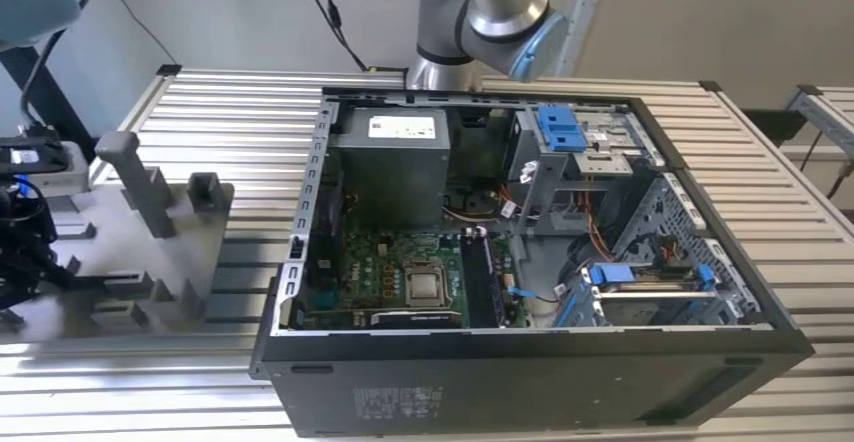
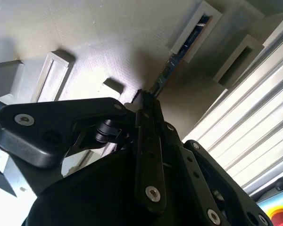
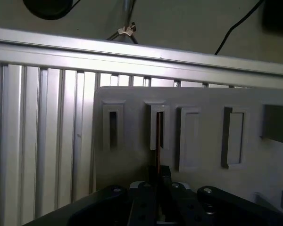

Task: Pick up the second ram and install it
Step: 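Pick up the second ram and move it above second insertion slot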

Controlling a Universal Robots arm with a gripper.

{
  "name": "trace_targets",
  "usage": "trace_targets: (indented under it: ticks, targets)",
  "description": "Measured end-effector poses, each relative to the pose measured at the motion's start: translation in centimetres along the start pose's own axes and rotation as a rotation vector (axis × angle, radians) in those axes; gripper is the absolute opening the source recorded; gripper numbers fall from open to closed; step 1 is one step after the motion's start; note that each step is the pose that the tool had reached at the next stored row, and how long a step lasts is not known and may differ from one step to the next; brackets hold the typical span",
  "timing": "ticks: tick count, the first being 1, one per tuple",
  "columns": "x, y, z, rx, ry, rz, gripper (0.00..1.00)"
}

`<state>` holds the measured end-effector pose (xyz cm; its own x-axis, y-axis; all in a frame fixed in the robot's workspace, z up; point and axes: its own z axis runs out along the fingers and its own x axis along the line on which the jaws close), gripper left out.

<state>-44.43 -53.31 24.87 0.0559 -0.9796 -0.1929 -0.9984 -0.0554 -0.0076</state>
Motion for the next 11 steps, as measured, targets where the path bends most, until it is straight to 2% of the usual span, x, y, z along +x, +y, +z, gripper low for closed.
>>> trace_targets:
  ticks: [1, 3, 7, 11]
  targets:
    - [0.00, 0.00, 0.00, -0.0001, 0.0005, 0.000, 0.15]
    - [-0.01, 0.01, -0.01, -0.0003, 0.0066, 0.001, 0.15]
    - [-0.10, 0.01, -0.49, 0.0008, 0.0049, 0.005, 0.15]
    - [-0.10, 0.01, -0.52, 0.0012, 0.0048, 0.006, 0.15]
